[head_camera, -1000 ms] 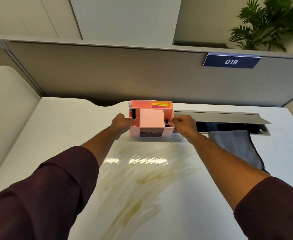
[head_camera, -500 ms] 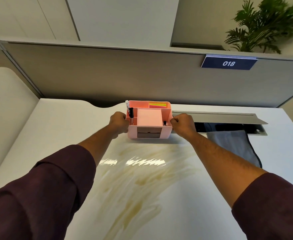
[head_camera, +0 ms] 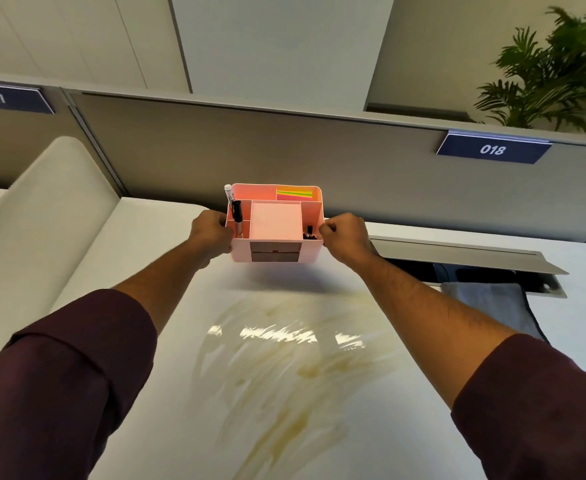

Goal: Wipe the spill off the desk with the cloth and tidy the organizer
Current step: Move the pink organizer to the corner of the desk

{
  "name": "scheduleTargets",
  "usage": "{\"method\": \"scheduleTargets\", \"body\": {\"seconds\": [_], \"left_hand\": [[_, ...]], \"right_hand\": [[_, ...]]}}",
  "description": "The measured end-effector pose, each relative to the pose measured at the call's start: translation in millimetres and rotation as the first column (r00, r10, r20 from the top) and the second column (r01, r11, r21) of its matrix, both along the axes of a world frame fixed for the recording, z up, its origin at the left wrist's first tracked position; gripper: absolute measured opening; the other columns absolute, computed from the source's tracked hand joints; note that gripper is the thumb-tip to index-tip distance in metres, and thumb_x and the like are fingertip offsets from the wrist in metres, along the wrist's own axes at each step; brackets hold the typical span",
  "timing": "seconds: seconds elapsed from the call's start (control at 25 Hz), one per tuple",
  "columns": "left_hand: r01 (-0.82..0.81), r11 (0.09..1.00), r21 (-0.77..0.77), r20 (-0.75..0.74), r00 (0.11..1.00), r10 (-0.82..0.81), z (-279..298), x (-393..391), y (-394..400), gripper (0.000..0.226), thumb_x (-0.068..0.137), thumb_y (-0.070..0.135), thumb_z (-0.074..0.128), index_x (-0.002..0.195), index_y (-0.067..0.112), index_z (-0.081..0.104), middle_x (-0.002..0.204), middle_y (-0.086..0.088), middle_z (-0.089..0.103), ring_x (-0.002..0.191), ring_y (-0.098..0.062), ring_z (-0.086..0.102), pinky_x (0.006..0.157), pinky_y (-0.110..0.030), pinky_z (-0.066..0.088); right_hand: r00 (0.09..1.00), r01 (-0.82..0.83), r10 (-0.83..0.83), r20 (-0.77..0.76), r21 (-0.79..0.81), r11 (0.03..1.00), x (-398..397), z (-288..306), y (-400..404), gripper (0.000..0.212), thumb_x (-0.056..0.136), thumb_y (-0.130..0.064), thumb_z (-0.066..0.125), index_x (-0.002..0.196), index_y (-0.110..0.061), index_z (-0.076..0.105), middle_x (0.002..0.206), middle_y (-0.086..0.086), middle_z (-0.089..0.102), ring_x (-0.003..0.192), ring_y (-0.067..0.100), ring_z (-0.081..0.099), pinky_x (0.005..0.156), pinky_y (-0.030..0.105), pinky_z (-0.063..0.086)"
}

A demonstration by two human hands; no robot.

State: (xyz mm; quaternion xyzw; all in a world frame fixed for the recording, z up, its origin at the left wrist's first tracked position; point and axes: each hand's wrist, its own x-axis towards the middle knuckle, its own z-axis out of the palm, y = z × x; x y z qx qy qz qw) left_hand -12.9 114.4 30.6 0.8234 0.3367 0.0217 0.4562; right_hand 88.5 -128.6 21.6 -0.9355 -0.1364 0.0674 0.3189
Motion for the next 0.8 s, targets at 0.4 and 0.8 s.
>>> {"method": "scheduleTargets", "body": {"seconds": [0.4, 0.8], "left_hand": [[-0.109, 0.994, 0.013, -0.039, 0.993, 0.109, -30.2, -40.1, 80.2, 0.023, 0.098, 0.014, 0.057, 0.110, 0.002, 0.073, 0.103, -0.020, 0.073, 0.089, -0.040, 0.073, 0.086, -0.053, 0.062], [-0.221, 0.974, -0.042, -0.042, 0.975, 0.220, -54.0, -63.2, 123.0, 0.020, 0.097, 0.009, 0.059, 0.113, 0.005, 0.071, 0.110, -0.017, 0.072, 0.091, -0.039, 0.071, 0.087, -0.053, 0.062]], "right_hand": [[0.995, -0.078, 0.077, -0.066, -0.024, 0.997, -20.5, -28.3, 93.2, 0.037, 0.100, -0.015, 0.056, 0.065, -0.010, 0.064, 0.057, 0.001, 0.054, 0.056, 0.016, 0.048, 0.052, 0.026, 0.031], [0.987, -0.151, 0.144, -0.070, -0.092, 0.984, -25.9, -33.5, 153.1, 0.034, 0.102, -0.013, 0.054, 0.068, -0.009, 0.058, 0.057, 0.001, 0.046, 0.054, 0.011, 0.040, 0.050, 0.026, 0.025]]}}
